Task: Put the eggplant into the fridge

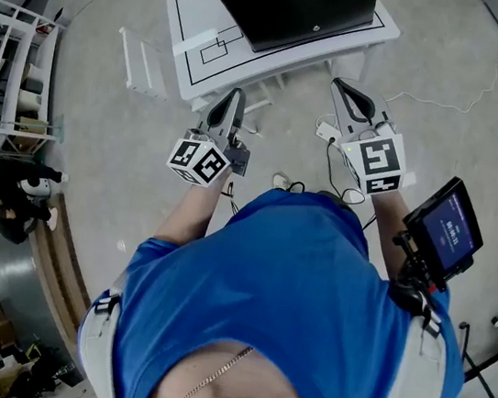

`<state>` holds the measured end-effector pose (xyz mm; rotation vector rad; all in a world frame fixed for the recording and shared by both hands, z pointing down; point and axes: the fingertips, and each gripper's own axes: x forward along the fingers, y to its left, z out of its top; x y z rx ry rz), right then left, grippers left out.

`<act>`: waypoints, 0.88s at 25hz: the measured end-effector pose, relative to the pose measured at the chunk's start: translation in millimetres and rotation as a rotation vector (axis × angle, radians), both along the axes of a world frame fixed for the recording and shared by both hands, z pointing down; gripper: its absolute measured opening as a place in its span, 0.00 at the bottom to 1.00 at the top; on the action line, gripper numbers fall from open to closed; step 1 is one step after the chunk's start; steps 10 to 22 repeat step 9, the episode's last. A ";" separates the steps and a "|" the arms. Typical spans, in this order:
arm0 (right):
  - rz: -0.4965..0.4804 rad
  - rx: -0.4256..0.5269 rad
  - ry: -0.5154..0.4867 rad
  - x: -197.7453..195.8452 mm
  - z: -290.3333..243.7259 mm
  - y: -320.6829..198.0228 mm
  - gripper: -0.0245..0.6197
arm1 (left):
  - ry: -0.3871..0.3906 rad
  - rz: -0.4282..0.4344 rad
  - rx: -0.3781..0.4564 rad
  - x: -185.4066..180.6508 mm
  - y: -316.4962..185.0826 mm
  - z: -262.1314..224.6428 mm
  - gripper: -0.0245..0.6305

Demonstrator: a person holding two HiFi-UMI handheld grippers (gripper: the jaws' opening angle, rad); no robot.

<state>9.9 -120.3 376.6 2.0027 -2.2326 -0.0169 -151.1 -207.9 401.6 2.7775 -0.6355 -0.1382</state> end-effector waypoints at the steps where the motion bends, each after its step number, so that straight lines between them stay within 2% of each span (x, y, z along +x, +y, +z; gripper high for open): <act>1: -0.002 0.003 -0.002 -0.4 -0.2 0.0 0.04 | 0.000 0.000 -0.001 0.1 0.6 0.0 0.05; 8: -0.015 -0.037 0.007 0.3 12.8 1.8 0.04 | 0.023 -0.009 -0.009 1.8 1.4 -0.1 0.05; 22: -0.018 -0.038 0.009 0.4 13.9 1.6 0.04 | 0.029 -0.010 -0.009 2.4 1.3 -0.7 0.05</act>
